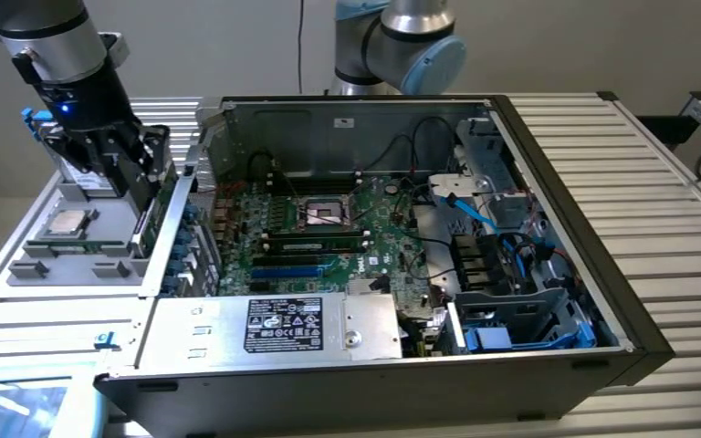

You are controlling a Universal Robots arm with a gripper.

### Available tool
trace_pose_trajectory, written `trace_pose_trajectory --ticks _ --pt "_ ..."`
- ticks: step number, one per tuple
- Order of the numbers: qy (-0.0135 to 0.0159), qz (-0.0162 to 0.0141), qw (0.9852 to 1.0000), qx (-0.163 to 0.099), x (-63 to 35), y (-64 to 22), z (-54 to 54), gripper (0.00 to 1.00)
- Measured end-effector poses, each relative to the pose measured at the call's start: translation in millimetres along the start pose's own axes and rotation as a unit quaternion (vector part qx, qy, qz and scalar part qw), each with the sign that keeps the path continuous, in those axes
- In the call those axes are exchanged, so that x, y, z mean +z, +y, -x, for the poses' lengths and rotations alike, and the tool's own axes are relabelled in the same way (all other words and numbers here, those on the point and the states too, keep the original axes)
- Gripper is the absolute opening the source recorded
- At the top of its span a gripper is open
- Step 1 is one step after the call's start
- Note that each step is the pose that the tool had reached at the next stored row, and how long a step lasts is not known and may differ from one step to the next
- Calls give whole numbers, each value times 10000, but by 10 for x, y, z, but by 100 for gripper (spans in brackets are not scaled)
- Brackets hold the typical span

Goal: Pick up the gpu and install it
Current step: 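Pick up the gpu and move the gpu toward the slot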

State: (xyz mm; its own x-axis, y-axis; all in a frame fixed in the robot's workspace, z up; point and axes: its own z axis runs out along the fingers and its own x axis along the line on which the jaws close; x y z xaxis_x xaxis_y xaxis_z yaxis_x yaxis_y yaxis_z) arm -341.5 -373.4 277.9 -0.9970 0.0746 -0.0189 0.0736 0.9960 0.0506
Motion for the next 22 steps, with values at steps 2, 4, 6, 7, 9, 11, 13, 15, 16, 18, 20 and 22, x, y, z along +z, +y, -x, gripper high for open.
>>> trace_pose_trajectory --ticks 2,4,6,7,9,11,13,15,16,18,20,22 --pt "0 0 10000 0 36 -2 -1 49" --pt "0 0 10000 0 72 -4 -1 49" --pt "0 0 10000 0 109 -5 -2 49" --pt "0 0 10000 0 127 -6 -2 49" --pt "0 0 10000 0 163 -8 -3 49" --pt "0 0 10000 0 200 -10 -3 49" --pt "0 0 10000 0 235 -12 -4 49" --pt "0 0 10000 1 272 -14 -4 49" --pt "0 0 10000 1 289 -15 -2 49" --pt "0 1 10000 -1 327 -16 18 49" --pt "1 4 10000 0 356 -15 43 49" --pt "3 4 10000 1 356 -15 42 49"
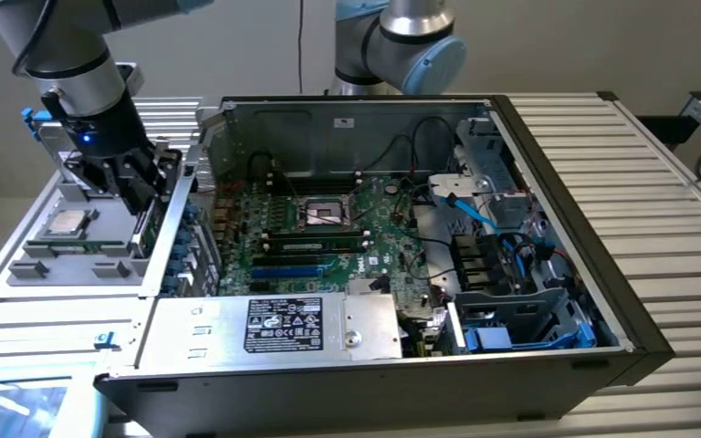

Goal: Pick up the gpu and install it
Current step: 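Pick up the gpu and move the gpu toward the slot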

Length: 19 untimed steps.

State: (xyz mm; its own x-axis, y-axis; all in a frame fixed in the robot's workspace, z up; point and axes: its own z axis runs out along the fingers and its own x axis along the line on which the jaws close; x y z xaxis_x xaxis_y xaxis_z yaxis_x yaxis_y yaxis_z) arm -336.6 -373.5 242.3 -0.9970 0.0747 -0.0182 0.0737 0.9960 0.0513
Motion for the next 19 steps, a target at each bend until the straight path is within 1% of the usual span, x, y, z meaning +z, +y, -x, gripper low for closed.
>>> trace_pose_trajectory --ticks 6,10,19 --pt "0 1 10000 0 32 14 -1 49" --pt "-1 3 10000 4 40 43 -10 49" --pt "3 1 10000 4 43 42 -27 49"
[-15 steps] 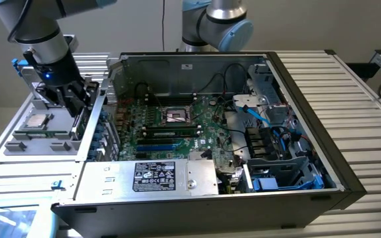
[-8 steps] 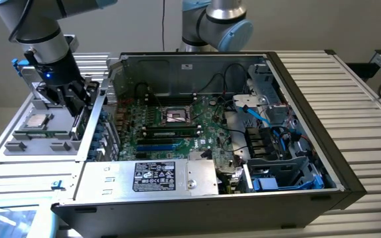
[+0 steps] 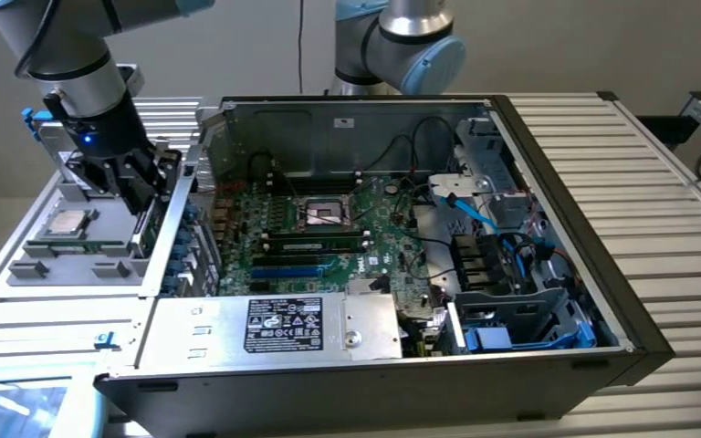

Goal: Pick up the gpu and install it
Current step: 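Pick up the gpu and move the gpu toward the slot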

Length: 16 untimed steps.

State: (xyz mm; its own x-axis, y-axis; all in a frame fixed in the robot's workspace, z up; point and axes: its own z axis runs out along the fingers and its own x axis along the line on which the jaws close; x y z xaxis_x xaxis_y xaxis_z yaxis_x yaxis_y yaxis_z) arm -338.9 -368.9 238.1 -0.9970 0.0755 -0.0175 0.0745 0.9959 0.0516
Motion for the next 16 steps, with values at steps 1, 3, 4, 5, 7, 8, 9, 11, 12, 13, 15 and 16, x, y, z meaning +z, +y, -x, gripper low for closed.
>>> trace_pose_trajectory --ticks 1,3,4,5,7,8,9,11,12,13,15,16 --pt "0 0 10000 0 0 0 0 49" --pt "1 0 10000 0 0 0 0 49" --pt "1 0 10000 0 1 0 0 47" --pt "1 0 10000 0 1 0 0 47" --pt "1 0 10000 0 1 0 0 40" --pt "1 0 10000 0 1 0 0 40" --pt "1 0 10000 0 1 0 0 40" --pt "1 0 10000 0 2 0 0 40" --pt "1 0 10000 0 2 0 0 38" --pt "1 0 10000 0 2 0 0 38" --pt "1 0 10000 0 3 0 0 31" --pt "1 0 10000 0 3 0 0 31"
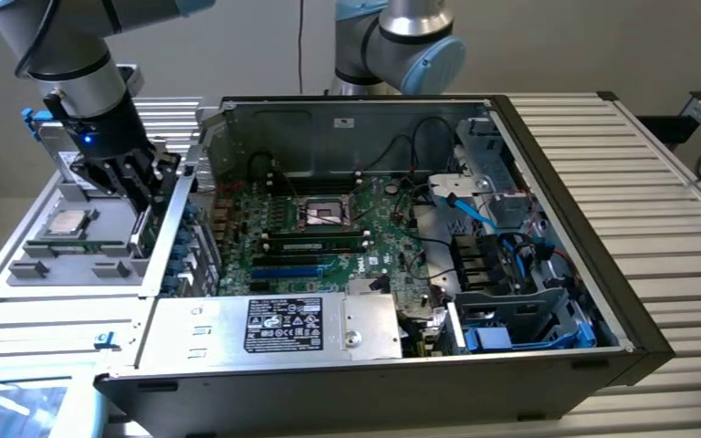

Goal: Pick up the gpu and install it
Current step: 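Pick up the gpu and move the gpu toward the slot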

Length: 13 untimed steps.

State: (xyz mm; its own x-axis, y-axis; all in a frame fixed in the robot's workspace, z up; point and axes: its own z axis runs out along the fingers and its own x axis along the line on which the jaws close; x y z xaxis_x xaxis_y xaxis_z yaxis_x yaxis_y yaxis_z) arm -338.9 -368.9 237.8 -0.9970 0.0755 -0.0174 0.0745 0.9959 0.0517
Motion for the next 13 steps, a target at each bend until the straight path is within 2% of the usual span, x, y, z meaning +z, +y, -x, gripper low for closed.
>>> trace_pose_trajectory --ticks 13 --pt "0 0 10000 0 3 0 0 28"
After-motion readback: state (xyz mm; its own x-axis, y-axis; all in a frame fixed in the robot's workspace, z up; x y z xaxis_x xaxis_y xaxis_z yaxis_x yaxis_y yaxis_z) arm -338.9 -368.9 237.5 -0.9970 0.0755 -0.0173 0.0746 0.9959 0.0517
